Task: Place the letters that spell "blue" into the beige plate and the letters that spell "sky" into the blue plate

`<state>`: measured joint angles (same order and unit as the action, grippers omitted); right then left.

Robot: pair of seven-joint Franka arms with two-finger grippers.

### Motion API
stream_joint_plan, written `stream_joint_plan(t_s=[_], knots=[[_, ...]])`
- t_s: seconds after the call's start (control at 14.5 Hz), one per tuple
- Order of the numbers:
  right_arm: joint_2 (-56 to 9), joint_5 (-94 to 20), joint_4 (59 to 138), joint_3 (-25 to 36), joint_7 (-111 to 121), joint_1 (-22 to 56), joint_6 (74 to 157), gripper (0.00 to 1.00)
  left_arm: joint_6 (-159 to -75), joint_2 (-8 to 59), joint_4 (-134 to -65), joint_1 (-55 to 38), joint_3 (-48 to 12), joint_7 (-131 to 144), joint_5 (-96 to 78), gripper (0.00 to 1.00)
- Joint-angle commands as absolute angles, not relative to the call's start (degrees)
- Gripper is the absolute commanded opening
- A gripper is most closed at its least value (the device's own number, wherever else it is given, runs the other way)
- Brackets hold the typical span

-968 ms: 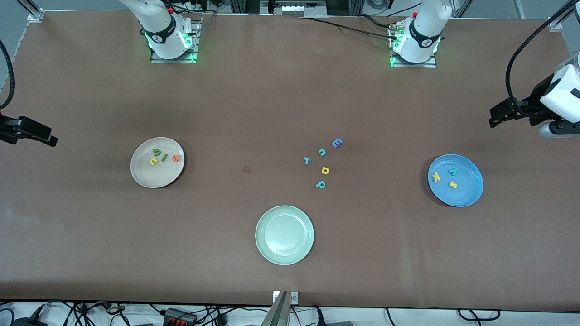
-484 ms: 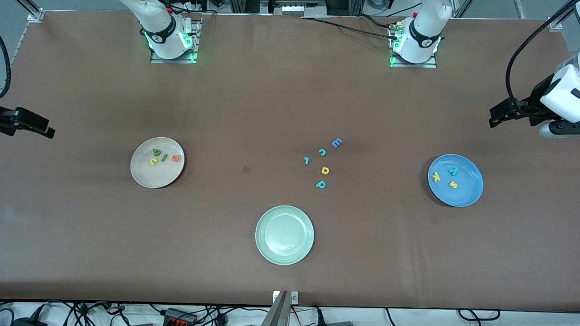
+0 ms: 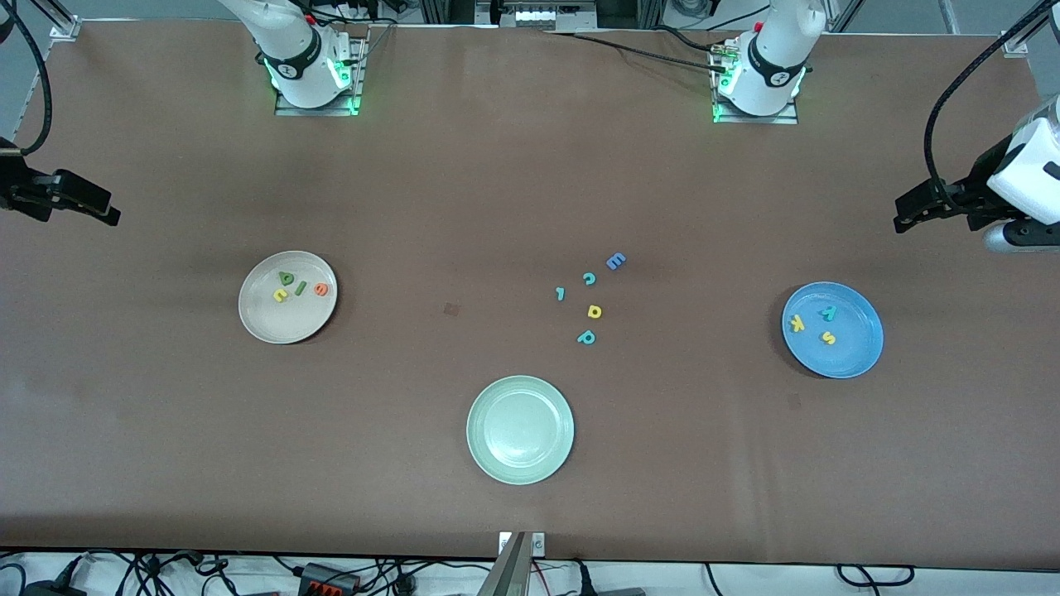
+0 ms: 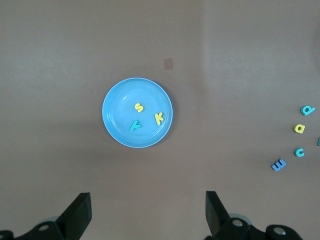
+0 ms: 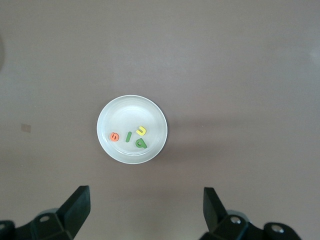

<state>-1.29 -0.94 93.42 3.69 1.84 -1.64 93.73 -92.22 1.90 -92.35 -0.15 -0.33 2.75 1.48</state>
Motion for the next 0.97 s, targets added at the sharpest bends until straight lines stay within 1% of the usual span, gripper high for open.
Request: stream_joint_plan(t_s=[0.0,0.35,0.9], knots=[[0.44,-0.09,95.1,2.29,0.7,-2.64,93.87,1.0,-90.88,2.64,-90.53,0.35,-0.62,1.76,0.09,1.0],[0.18,0.09,95.27,2.29,1.67,-2.81,96.06,1.0,-90.88,2.64,-90.62,0.35,-0.62,1.67,0.09,1.0],[0.35,3.07,95.62,2.11,3.43,-2.64,96.06,1.0,-90.88,2.64,-90.62,0.61,-0.62,1.32,0.09,1.0]])
